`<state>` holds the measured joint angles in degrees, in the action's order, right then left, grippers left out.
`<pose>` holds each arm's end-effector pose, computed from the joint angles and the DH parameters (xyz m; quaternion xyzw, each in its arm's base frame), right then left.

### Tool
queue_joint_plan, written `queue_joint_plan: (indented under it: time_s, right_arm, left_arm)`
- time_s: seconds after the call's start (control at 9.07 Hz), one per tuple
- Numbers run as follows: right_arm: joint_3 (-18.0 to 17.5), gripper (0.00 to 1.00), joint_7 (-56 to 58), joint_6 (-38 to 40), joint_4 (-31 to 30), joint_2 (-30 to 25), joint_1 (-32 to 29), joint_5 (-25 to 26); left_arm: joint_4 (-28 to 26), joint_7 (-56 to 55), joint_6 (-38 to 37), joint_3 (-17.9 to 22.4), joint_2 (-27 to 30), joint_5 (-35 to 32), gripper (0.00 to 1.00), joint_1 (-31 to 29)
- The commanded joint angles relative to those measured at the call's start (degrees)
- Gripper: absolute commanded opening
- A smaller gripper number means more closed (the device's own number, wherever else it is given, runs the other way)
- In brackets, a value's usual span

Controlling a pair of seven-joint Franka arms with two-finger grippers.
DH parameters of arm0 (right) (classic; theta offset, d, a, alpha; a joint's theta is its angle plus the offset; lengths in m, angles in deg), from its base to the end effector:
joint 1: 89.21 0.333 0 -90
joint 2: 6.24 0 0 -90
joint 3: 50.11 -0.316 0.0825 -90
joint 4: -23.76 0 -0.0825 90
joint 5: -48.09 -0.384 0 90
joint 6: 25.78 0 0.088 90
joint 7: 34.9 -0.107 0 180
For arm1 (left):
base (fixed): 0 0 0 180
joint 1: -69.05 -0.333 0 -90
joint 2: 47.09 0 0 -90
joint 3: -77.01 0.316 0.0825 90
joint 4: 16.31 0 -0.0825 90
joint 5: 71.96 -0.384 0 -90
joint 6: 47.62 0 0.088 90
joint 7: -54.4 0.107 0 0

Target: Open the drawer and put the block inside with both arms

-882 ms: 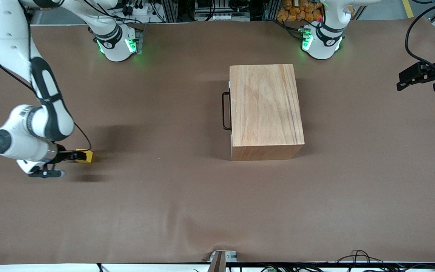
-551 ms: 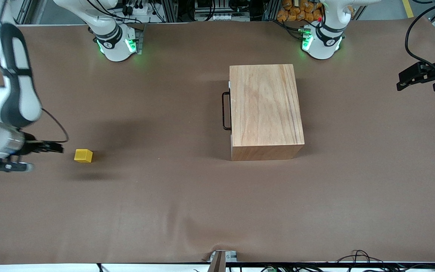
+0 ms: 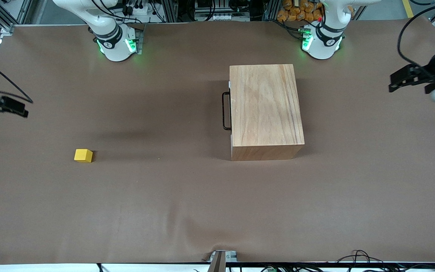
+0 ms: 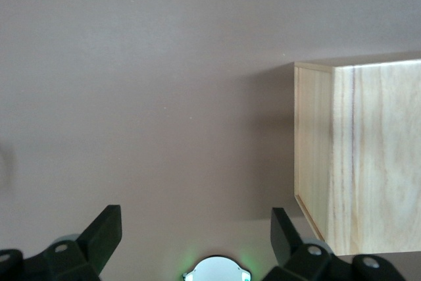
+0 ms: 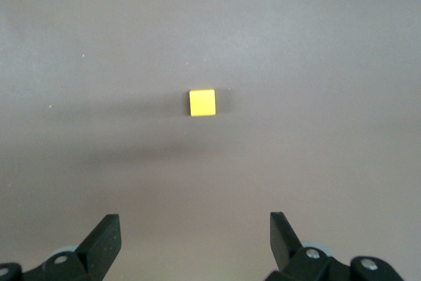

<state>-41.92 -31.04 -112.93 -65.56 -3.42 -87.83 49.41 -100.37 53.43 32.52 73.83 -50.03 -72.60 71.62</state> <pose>0.5589 -0.0674 0.5987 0.9986 -0.0259 -0.0445 0.0109 0.5498 -0.0531 0.6301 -0.9974 0.0410 0.0594 0.0076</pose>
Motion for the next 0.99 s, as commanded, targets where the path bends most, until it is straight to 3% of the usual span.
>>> queue_joint_plan:
  time_s: [0.0,0.11,0.66,0.77,0.88]
  right_arm:
    - [-0.11,1.00,-1.05,1.10,-1.12,-2.29,-0.32,0.70]
    - [-0.11,1.00,-1.13,1.10,-1.82,-2.47,-0.76,0.61]
    - [-0.98,1.00,-1.13,0.84,-3.58,-4.75,-1.47,-2.46]
    - [-2.72,1.00,-1.13,0.84,-3.67,-5.36,-2.95,-2.55]
    - [-9.01,1.00,-1.13,1.01,-3.67,-6.06,-7.49,-2.55]
  left_arm:
    - [3.71,-5.94,0.80,-3.74,-4.50,0.64,1.00,1.29]
    - [5.21,-9.46,1.24,-5.32,-6.61,0.64,1.00,3.12]
    - [6.54,-32.65,9.58,-5.34,-14.26,0.46,1.00,18.49]
    - [6.54,-36.87,11.51,-5.34,-15.24,0.38,1.00,21.57]
    - [6.89,-40.74,13.18,-5.34,-16.29,0.38,1.00,24.30]
